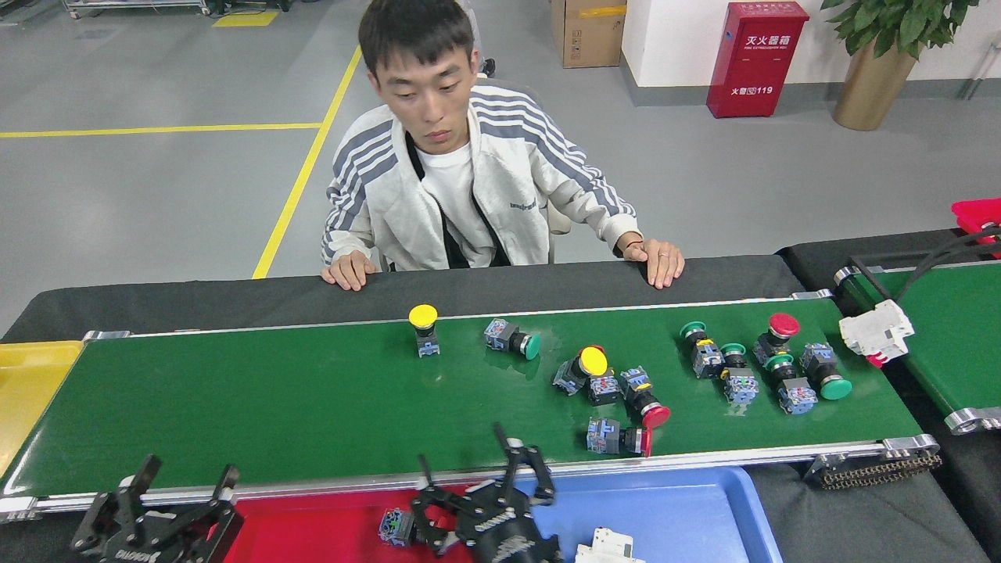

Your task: Pick switch part from conveyor to tray

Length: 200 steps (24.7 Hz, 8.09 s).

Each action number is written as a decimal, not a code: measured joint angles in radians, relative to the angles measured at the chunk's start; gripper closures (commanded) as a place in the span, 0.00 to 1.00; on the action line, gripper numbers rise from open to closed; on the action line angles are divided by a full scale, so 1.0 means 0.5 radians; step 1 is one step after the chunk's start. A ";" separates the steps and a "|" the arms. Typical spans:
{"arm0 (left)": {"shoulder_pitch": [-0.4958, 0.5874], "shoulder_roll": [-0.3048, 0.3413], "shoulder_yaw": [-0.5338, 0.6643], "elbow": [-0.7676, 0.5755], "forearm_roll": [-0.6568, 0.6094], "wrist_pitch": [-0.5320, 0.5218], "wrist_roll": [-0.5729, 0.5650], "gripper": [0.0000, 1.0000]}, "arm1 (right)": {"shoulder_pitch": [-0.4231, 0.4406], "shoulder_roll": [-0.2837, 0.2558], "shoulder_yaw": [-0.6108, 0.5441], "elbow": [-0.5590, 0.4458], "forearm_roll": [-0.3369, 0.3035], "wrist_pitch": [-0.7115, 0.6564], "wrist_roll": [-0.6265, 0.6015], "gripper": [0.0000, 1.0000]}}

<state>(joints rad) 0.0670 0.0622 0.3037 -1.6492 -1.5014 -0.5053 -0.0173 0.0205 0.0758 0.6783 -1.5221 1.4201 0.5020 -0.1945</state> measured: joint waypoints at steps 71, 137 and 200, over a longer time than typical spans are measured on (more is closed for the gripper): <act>0.602 0.085 -0.271 -0.199 -0.077 -0.552 0.408 0.00 | 0.268 -0.193 -0.307 -0.266 0.008 0.043 -0.065 0.02; -1.489 0.389 -0.299 2.372 -0.082 1.088 0.126 0.56 | -0.642 0.057 0.590 0.194 -0.359 -0.978 0.508 0.01; 0.515 -0.178 0.702 -0.194 0.192 -0.193 0.038 0.00 | 0.174 -0.438 -0.990 -0.382 -0.299 -0.322 0.383 0.01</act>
<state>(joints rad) 0.3247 -0.0269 0.6547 -1.7463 -1.4052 -0.6020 0.0019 0.1075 -0.1434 0.1834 -1.7131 1.2704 0.3407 -0.0031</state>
